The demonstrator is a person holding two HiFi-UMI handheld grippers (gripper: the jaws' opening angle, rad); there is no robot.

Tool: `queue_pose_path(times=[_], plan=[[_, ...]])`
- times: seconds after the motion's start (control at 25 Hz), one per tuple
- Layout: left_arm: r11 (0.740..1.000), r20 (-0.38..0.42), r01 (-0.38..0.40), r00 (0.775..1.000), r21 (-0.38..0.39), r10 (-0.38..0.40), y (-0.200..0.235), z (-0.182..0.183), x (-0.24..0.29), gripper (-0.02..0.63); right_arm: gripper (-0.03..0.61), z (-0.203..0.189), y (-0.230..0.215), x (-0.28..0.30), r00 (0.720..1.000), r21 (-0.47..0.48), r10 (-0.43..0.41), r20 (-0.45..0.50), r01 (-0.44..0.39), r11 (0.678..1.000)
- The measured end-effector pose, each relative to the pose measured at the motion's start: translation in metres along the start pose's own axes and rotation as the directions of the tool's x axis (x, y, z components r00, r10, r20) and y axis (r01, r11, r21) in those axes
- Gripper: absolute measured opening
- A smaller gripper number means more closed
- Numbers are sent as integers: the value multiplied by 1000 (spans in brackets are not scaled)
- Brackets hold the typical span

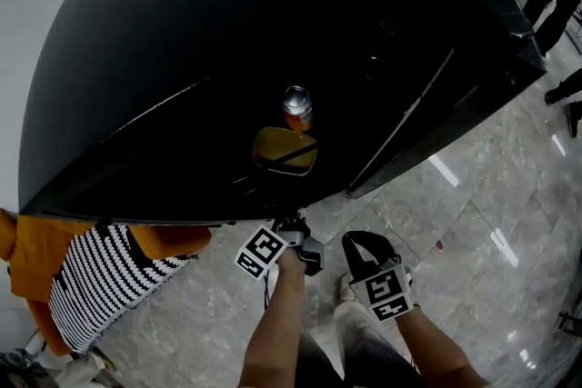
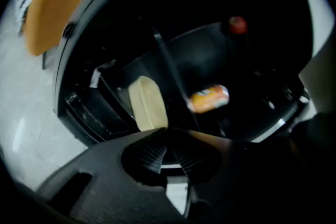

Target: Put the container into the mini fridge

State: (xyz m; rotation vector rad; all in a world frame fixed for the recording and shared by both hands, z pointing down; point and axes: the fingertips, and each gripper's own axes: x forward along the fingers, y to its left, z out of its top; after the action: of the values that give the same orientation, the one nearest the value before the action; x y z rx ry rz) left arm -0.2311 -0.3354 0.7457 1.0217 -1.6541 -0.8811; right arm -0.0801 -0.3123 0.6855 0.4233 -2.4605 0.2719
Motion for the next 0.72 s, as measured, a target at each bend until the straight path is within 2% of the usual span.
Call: queue_pose_path(times=[0.12, 0.24, 0.36, 0.44, 0.56, 0.72], plan=[[991, -89, 75, 994, 114, -65, -28, -17, -21, 35, 31, 9, 5, -2, 1000, 28, -8, 14, 8, 1000], [961, -218, 162, 969, 222, -113, -56, -40, -41, 32, 31, 19, 11, -9, 999, 57, -24, 32, 22, 998], [927, -322, 223, 939, 303, -121, -76, -51, -64, 32, 31, 32, 19, -14, 998, 84, -31, 51, 26, 996], [902, -373, 240, 923, 360, -96, -85, -52, -80, 34, 31, 40, 25, -18, 998, 117, -18, 63, 11, 993], [839, -397, 243, 917, 487, -35, -96, -47, -107, 32, 31, 56, 34, -32, 996, 157, -8, 89, -6, 988], [791, -353, 202, 936, 578, 19, -104, -30, -144, 32, 31, 71, 43, -54, 994, 169, -25, 108, 6, 986]])
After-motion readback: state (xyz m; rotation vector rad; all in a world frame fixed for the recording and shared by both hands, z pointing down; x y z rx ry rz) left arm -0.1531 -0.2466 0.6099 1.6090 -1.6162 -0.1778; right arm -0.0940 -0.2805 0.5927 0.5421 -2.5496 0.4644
